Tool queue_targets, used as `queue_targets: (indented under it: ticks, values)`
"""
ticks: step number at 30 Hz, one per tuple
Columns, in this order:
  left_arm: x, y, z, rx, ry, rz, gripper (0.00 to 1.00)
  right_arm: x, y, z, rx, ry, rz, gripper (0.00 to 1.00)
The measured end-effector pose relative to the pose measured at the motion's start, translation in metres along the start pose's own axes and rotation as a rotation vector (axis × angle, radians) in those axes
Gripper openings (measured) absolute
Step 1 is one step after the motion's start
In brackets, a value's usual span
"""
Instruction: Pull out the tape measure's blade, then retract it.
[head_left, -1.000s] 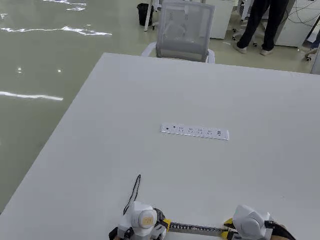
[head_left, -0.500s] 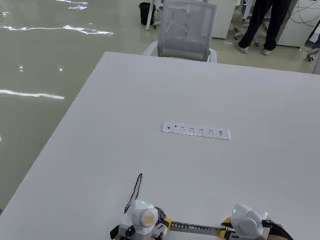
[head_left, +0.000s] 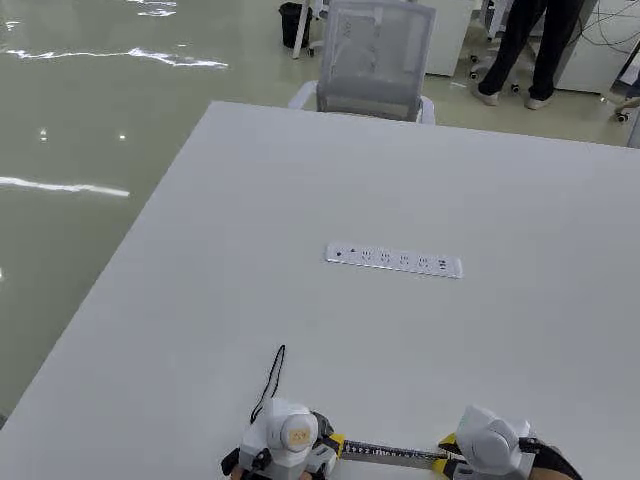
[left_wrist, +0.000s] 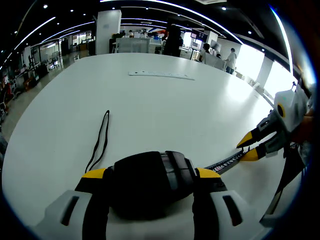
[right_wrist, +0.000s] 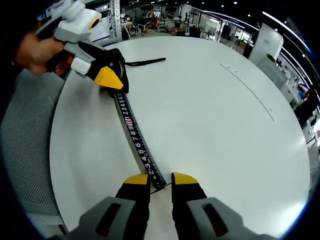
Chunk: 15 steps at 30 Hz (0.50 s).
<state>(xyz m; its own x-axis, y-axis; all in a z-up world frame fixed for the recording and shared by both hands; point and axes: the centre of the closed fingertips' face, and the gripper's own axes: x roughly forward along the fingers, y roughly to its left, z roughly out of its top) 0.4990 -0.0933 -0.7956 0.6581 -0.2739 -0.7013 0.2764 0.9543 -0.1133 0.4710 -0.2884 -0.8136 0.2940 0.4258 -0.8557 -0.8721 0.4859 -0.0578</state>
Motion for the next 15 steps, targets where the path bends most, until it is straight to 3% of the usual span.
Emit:
queue_targets:
  ticks: [15]
  values:
    - [-0.0006, -0.0004, 0.0002, 0.002, 0.001, -0.003, 0.65, 0.0034, 0.0035, 0.0061, 0.013, -0.009, 0.001, 0.16]
